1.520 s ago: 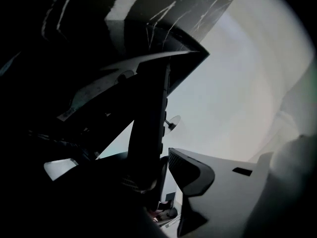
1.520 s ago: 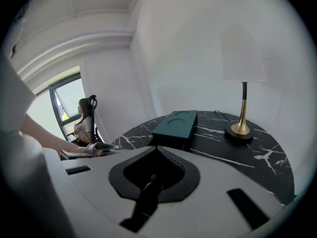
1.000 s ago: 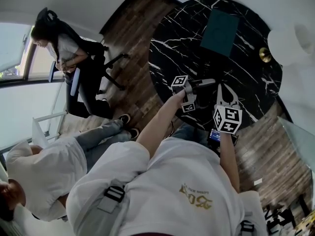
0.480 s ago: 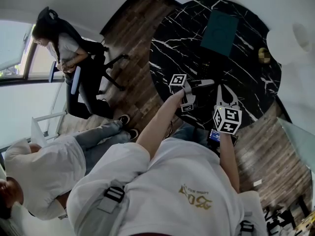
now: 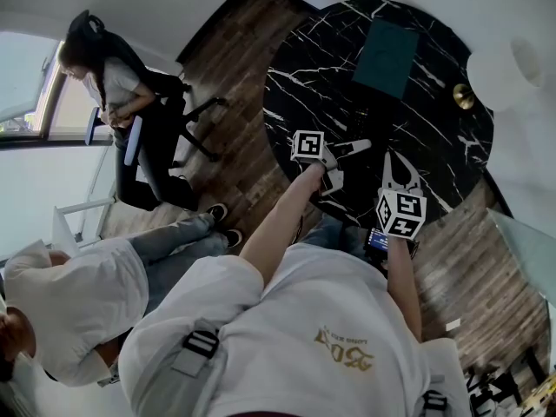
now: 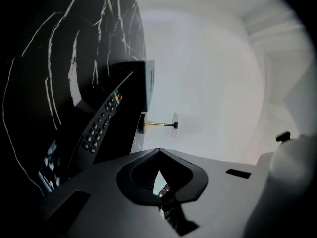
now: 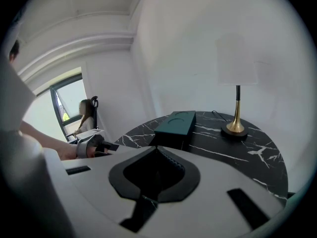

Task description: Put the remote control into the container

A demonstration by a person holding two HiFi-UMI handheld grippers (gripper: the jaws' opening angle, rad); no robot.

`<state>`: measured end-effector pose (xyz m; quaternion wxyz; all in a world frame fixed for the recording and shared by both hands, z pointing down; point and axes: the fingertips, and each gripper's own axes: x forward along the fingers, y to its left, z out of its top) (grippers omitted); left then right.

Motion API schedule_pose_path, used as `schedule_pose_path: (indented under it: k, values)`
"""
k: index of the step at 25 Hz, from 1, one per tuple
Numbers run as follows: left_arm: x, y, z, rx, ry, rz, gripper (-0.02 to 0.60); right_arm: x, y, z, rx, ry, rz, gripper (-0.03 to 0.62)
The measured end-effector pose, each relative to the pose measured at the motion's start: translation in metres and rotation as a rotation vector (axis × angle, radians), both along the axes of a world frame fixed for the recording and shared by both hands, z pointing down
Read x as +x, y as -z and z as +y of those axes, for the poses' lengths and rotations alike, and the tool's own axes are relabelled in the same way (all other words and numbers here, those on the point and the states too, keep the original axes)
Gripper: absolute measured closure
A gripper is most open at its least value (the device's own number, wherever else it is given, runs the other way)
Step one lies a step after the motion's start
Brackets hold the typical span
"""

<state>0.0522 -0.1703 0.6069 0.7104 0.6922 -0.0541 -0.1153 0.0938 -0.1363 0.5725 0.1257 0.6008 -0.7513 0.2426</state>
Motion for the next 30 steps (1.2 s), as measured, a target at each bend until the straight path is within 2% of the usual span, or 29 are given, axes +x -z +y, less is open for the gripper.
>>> schedule_pose_path:
  k: [3, 5, 7, 9, 14, 18, 20, 22, 25, 27, 30]
  values:
    - [-0.003, 0.014, -0.005, 0.126, 0.033, -0.011, 0.575, -0.002, -0.003, 0.002, -0.007, 0.002, -0.012, 0.583]
    - [-0.006, 0.020, -0.007, 0.195, 0.059, -0.059, 0.575, -0.003, -0.003, 0.002, -0.006, 0.007, -0.010, 0.583]
    - [-0.015, 0.021, -0.014, 0.362, 0.087, -0.185, 0.575, -0.003, -0.001, 0.001, -0.001, 0.012, -0.007, 0.583]
    - [-0.019, 0.027, -0.020, 0.524, 0.103, -0.275, 0.575, -0.002, 0.001, 0.000, 0.002, 0.015, -0.006, 0.583]
    - [-0.017, 0.046, -0.017, 0.771, 0.085, -0.353, 0.575, -0.002, 0.003, 0.000, 0.008, 0.020, -0.006, 0.583]
    - [-0.011, 0.057, -0.005, 1.076, 0.021, -0.500, 0.575, -0.002, 0.004, 0.003, 0.011, 0.025, -0.004, 0.583]
    - [-0.011, 0.061, -0.002, 1.184, 0.019, -0.556, 0.575, -0.001, 0.004, 0.004, 0.012, 0.026, -0.001, 0.583]
    - [-0.014, 0.062, -0.003, 1.194, 0.037, -0.565, 0.575, 0.000, 0.005, 0.005, 0.015, 0.026, 0.001, 0.583]
    - [-0.023, 0.057, -0.008, 1.130, 0.046, -0.585, 0.575, 0.001, 0.007, 0.005, 0.019, 0.025, 0.000, 0.583]
    - [-0.028, 0.054, -0.009, 1.116, 0.052, -0.601, 0.575, 0.002, 0.008, 0.006, 0.023, 0.024, -0.002, 0.583]
    - [-0.033, 0.059, -0.008, 1.197, 0.065, -0.659, 0.575, 0.004, 0.012, 0.006, 0.039, 0.024, -0.004, 0.583]
